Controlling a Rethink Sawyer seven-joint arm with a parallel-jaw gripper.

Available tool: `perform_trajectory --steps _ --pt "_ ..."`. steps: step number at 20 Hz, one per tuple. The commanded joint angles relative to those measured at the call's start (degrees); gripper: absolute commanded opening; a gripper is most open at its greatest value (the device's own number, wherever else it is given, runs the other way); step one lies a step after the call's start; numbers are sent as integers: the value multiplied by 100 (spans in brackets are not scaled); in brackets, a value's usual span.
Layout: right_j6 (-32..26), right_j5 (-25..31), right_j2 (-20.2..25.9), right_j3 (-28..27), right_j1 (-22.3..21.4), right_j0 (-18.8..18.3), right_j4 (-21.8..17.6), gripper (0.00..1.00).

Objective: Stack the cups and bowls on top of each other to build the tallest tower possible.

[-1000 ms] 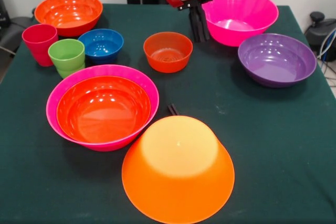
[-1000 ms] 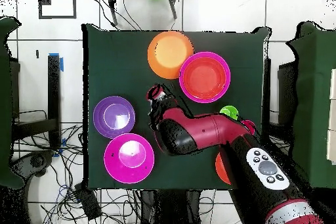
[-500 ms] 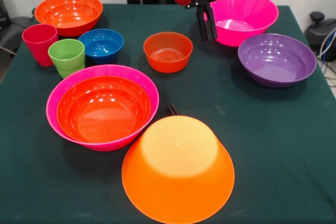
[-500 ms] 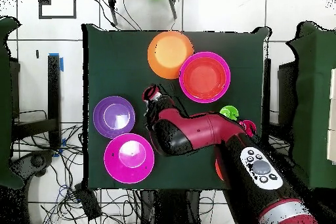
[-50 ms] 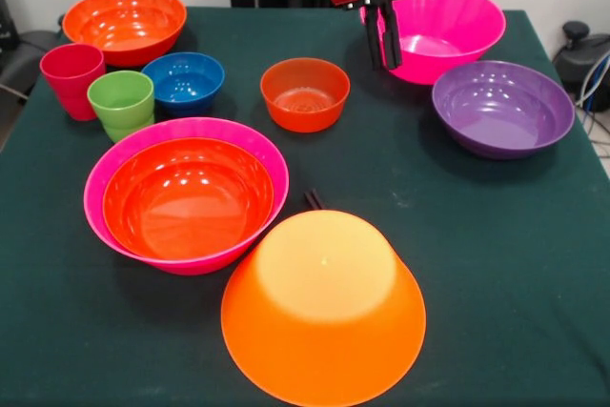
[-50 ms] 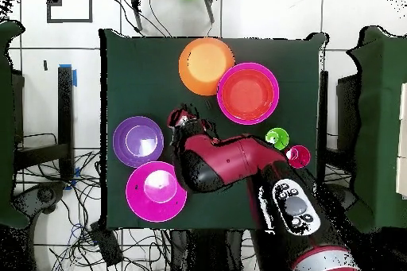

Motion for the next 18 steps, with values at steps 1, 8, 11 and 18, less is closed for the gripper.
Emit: perform_trajectory --steps 1,8,11,18 --pt "-623 -18 -322 -458 -121 173 -763 0" --pt "-470 -100 -296 -498 -104 158 -935 0" --pt "-439 -69 -173 -491 -64 67 -985 0" --pt "-422 -265 -397 -582 -21 184 -1098 0"
